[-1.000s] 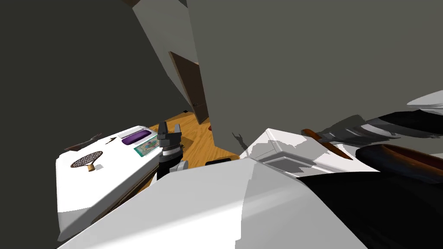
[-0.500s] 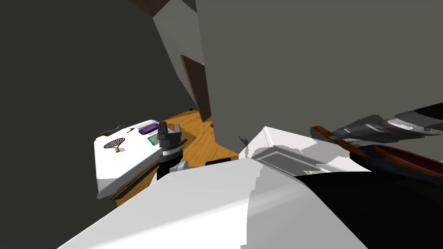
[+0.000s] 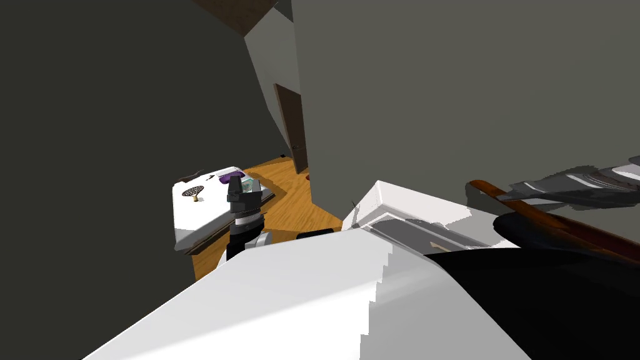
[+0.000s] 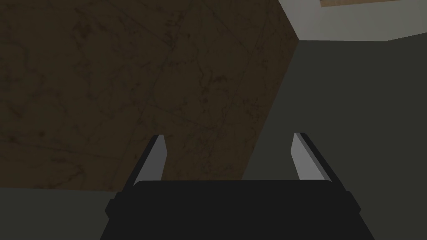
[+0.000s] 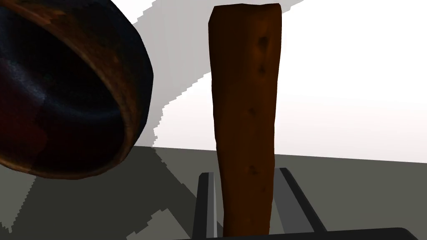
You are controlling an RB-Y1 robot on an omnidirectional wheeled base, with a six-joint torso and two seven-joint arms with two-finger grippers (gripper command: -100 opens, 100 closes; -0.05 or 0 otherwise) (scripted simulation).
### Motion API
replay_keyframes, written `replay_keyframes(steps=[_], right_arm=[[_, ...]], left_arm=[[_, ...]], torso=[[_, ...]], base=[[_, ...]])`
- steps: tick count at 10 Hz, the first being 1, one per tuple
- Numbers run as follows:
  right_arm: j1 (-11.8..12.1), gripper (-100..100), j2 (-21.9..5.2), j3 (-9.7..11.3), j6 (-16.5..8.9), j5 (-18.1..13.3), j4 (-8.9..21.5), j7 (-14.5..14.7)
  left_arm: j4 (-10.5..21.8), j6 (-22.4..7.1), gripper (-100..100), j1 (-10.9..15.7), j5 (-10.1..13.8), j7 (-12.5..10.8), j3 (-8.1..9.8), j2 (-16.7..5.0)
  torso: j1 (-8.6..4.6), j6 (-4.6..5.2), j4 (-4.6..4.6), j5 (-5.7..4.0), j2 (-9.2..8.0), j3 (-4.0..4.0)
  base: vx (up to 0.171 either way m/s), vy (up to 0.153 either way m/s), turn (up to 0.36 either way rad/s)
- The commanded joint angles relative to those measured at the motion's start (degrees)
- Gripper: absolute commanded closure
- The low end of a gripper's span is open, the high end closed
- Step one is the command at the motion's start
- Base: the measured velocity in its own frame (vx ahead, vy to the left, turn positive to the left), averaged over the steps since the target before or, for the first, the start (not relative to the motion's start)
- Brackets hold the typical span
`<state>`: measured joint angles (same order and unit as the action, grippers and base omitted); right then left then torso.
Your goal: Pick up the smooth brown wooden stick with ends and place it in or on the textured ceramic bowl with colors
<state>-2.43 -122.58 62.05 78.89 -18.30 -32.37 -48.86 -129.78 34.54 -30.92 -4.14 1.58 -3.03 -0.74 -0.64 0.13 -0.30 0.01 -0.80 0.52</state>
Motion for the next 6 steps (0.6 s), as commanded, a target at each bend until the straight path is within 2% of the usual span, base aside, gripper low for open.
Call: replay_keyframes(steps=[1,2,3,4,6], right_arm=[[-0.65,100,-1.22,1.92,1.25,1.14,0.24,-1.07],[-0.85,100,-1.68,3.07,3.07,1.72,1.47,-1.8],[-0.85,100,-1.68,3.07,3.07,1.72,1.47,-1.8],[-0.85,100,-1.68,3.07,3.07,1.72,1.47,-1.8],[-0.93,100,-2.28,4.72,6.01,2.36,3.03,-2.93]], left_arm=[[0.0,0.0,0,0.0,0.0,0.0,0.0,0.0],[0.0,0.0,0,0.0,0.0,0.0,0.0,0.0],[0.0,0.0,0,0.0,0.0,0.0,0.0,0.0],[0.0,0.0,0,-0.02,0.0,0.0,0.0,0.0],[0.0,0.0,0,-0.02,0.0,0.0,0.0,0.0]], torso=[[0.0,0.0,0.0,0.0,0.0,0.0],[0.05,0.02,-0.02,0.01,-0.05,0.04],[-0.08,0.03,-0.04,0.0,-0.12,0.08],[-0.02,0.1,-0.02,-0.05,0.1,-0.02],[0.2,-0.03,0.11,0.05,0.58,-0.32]], base=[[-0.219,-0.115,0.193],[-0.237,-0.159,0.212],[-0.144,-0.114,0.102],[-0.027,-0.029,-0.016],[-0.078,-0.089,0.162]])
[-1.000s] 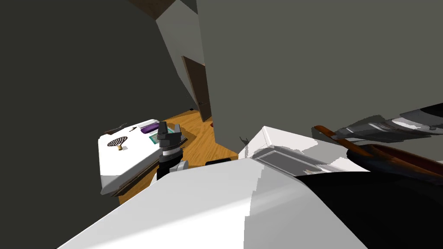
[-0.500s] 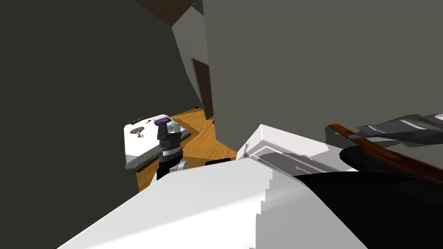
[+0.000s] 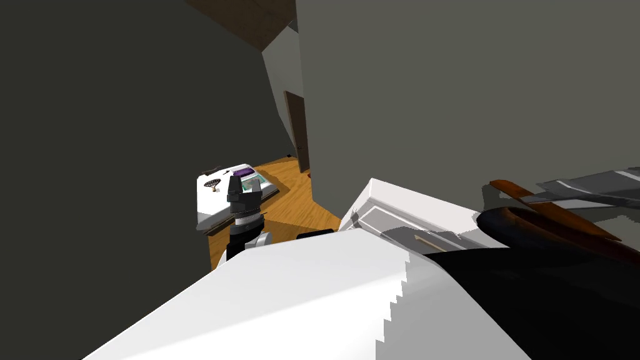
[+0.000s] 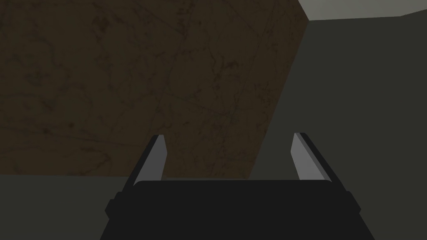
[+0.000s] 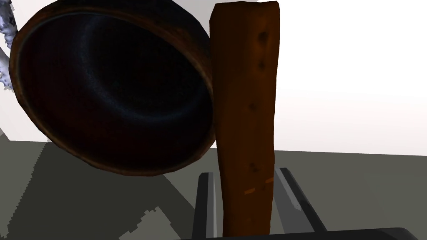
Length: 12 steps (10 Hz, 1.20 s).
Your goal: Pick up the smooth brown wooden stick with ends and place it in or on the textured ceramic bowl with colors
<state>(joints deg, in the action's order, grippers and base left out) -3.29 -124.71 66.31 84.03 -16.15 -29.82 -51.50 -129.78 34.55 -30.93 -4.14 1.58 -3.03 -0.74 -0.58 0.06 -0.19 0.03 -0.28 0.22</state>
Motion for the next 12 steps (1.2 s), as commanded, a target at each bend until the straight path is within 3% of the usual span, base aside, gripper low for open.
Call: replay_keyframes(steps=[1,4,5,6,7,11,12], right_arm=[[-0.03,100,-0.33,0.95,1.85,0.35,0.95,-0.68],[0.29,100,-0.87,2.2,4.94,0.49,2.16,-1.88],[0.67,100,-1.13,2.83,7.27,0.36,2.77,-2.66],[0.67,100,-1.13,2.83,7.27,0.36,2.77,-2.66],[1.12,100,-1.27,3.3,9.93,0.1,3.17,-3.37],[1.87,100,-1.43,3.73,14.94,-0.45,3.51,-4.3],[2.5,100,-0.68,2.8,14.81,-0.64,5.08,-3.96]], left_arm=[[0.0,0.0,0,0.0,0.0,0.0,0.0,0.0],[0.0,0.0,0,-0.01,0.0,0.0,0.0,0.0],[0.0,0.0,0,-0.01,0.0,0.0,0.0,0.0],[0.0,0.0,0,-0.01,0.0,0.0,0.0,0.0],[0.0,0.0,0,-0.01,0.0,0.0,0.0,0.0],[0.0,0.0,0,-0.02,0.0,0.0,0.0,0.0],[0.0,0.0,0,-0.03,0.0,0.0,0.0,0.0]], torso=[[0.0,0.0,0.0,0.0,0.0,0.0],[0.07,0.15,-0.07,-0.01,-0.19,0.13],[0.12,0.13,-0.06,0.01,-0.08,0.08],[-0.04,0.09,-0.04,0.0,-0.06,0.05],[-0.04,0.15,-0.05,-0.05,-0.01,0.04],[-0.03,0.13,0.02,-0.06,0.33,-0.15],[0.05,0.12,0.04,-0.04,0.4,-0.2]], base=[[-0.136,-0.096,0.141],[-0.117,-0.074,0.077],[-0.103,-0.122,0.117],[-0.083,-0.111,0.059],[-0.055,-0.104,0.05],[-0.006,-0.095,0.024],[0.007,-0.028,0.0]])
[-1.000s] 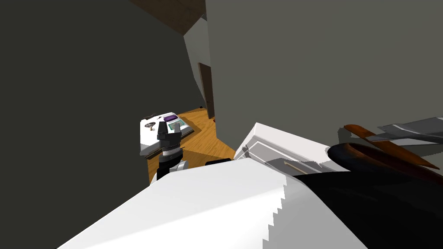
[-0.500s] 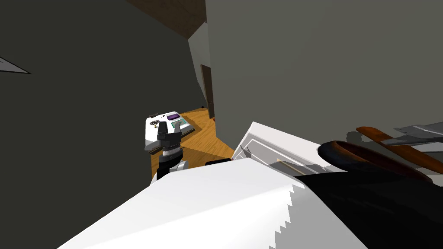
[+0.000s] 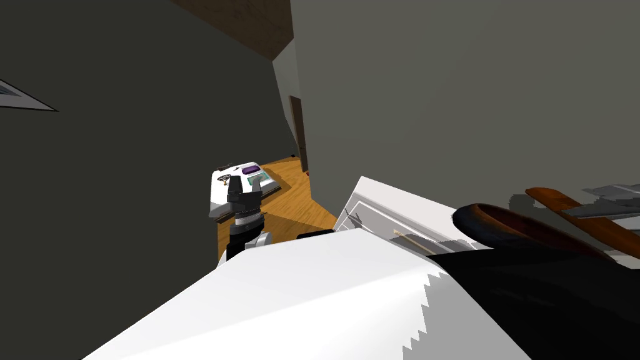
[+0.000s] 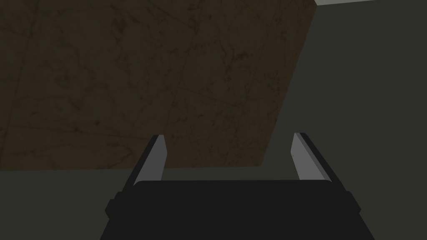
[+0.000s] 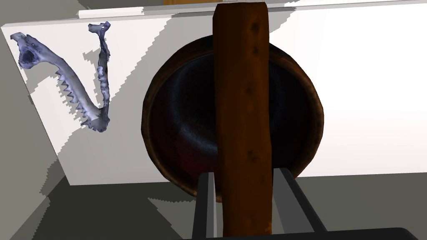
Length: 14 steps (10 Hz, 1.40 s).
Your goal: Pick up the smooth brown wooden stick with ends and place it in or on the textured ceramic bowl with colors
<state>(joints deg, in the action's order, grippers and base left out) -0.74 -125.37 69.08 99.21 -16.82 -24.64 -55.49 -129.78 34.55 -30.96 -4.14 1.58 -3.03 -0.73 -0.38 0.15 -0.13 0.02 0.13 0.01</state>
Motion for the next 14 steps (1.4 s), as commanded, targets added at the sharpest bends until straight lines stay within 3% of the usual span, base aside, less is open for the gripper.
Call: replay_keyframes(steps=[1,5,6,7,9,11,12,14], right_arm=[[0.0,-100,0.0,0.0,0.0,0.0,0.0,0.0],[0.0,-100,0.01,0.01,-0.03,0.0,-0.01,0.0],[0.0,0,0.01,0.01,-0.03,0.0,-0.01,0.0],[0.86,-100,-2.71,-0.32,0.09,1.22,-2.49,-0.95],[0.86,-100,-2.71,-0.32,0.09,1.22,-2.49,-0.95],[1.73,-100,-5.43,-0.65,0.21,2.43,-4.96,-1.9],[2.59,-100,-8.16,-0.98,0.33,3.64,-7.43,-2.85],[2.59,-100,-8.16,-0.98,0.33,3.64,-7.43,-2.85]], left_arm=[[0.0,0.0,0,0.0,0.0,0.0,0.0,0.0],[0.0,0.0,0,0.0,0.0,0.0,0.0,0.0],[0.0,0.0,0,0.0,0.0,0.0,0.0,0.0],[0.0,0.0,0,0.0,0.0,0.0,0.0,0.0],[0.0,0.0,0,0.0,0.0,0.0,0.0,0.0],[0.0,0.0,0,0.0,0.0,0.0,0.0,0.0],[0.0,0.0,0,0.0,0.0,0.0,0.0,0.0],[0.0,0.0,0,0.01,0.0,0.0,0.0,0.0]], torso=[[0.0,0.0,0.0,0.0,0.0,0.0],[0.17,0.0,0.0,0.06,0.0,0.0],[0.17,0.0,0.0,0.06,0.0,0.0],[0.18,0.0,0.0,0.06,0.0,0.0],[0.08,0.0,-0.03,0.05,-0.1,0.06],[0.13,0.0,-0.02,0.06,-0.08,0.05],[0.13,0.0,-0.02,0.06,-0.07,0.04],[0.0,-0.01,-0.03,0.01,-0.15,0.09]], base=[[0.0,-0.006,0.0],[0.0,0.0,0.0],[0.0,0.0,0.0],[-0.024,-0.026,0.008],[-0.024,-0.028,0.006],[-0.018,-0.021,0.006],[-0.042,-0.051,0.013],[-0.033,-0.039,0.006]])
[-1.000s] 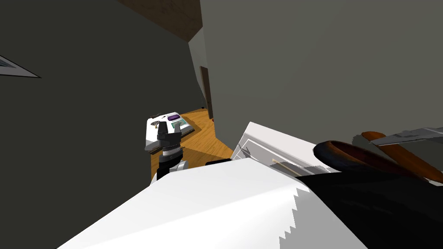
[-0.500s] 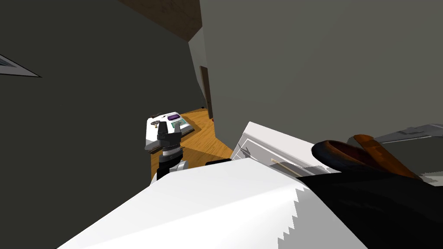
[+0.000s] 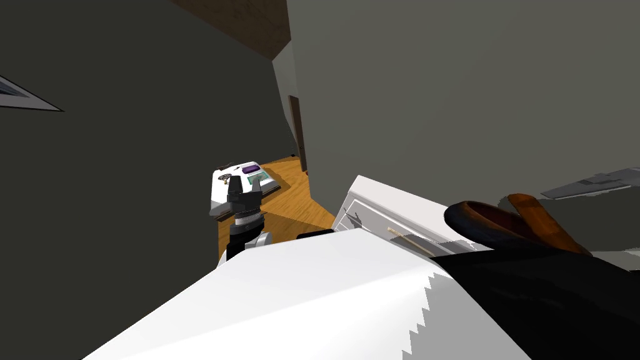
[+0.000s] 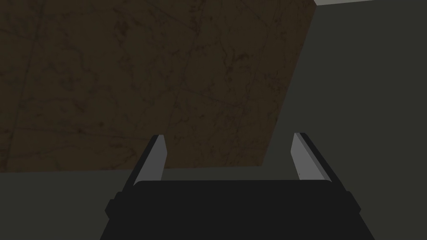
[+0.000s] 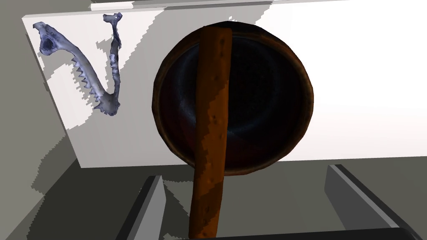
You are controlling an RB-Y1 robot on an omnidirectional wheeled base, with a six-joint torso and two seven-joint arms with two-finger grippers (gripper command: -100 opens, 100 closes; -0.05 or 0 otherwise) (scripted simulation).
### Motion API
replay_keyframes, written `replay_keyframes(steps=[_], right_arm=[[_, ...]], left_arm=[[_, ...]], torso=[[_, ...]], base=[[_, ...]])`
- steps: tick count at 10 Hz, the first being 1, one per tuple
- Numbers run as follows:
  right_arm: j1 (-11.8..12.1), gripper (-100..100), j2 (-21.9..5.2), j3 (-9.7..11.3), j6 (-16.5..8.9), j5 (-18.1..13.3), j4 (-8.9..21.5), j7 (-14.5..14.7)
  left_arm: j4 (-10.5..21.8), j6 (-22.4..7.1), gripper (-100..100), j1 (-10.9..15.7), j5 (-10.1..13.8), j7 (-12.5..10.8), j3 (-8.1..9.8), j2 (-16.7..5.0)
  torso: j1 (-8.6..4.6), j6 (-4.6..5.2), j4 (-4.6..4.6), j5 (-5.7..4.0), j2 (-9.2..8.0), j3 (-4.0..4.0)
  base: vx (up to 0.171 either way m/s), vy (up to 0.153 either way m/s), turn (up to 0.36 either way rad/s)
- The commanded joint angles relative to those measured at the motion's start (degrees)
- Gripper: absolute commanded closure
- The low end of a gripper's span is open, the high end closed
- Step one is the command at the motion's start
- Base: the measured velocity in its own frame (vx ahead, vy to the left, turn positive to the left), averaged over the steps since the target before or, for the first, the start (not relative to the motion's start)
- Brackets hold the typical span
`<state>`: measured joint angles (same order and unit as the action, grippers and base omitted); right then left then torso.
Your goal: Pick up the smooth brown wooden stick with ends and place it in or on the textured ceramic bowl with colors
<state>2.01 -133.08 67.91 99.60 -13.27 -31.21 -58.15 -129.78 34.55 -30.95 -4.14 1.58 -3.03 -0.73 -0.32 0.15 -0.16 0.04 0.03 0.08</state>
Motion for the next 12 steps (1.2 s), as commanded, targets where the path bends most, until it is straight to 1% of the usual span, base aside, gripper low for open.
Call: replay_keyframes(steps=[1,2,5,6,7,12], right_arm=[[0.28,-100,-1.81,0.02,0.0,0.7,-2.1,-0.66],[0.28,-100,-1.81,0.02,0.0,0.7,-2.1,-0.66],[1.58,-100,-5.89,-0.47,0.18,2.52,-5.81,-2.08],[1.58,-100,-5.05,-0.7,0.31,2.15,-4.76,-1.84],[1.61,0,-5.2,-0.7,0.34,2.22,-4.89,-1.93],[1.6,0,-5.18,-0.7,0.34,2.21,-4.88,-1.92]], left_arm=[[0.0,0.0,0,0.0,0.0,0.0,0.0,0.0],[0.0,0.0,0,0.0,0.0,0.0,0.0,0.0],[0.0,0.0,0,0.0,0.0,0.0,0.0,0.0],[0.0,0.0,0,0.0,0.0,0.0,0.0,0.0],[0.0,0.0,0,0.0,0.0,0.0,0.0,0.0],[0.0,0.0,0,0.0,0.0,0.0,0.0,0.0]], torso=[[0.0,0.0,0.0,0.0,0.0,0.0],[0.04,-0.01,0.01,0.02,0.03,-0.02],[0.01,-0.01,0.01,0.02,0.02,-0.02],[0.02,-0.01,0.01,0.02,0.0,0.0],[0.05,0.0,0.01,0.0,0.03,-0.02],[0.11,-0.01,0.03,0.02,0.1,-0.06]], base=[[-0.015,-0.017,0.0],[-0.013,-0.012,0.005],[-0.027,-0.031,0.008],[-0.015,-0.015,0.006],[0.0,0.0,0.0],[0.0,0.0,0.0]])
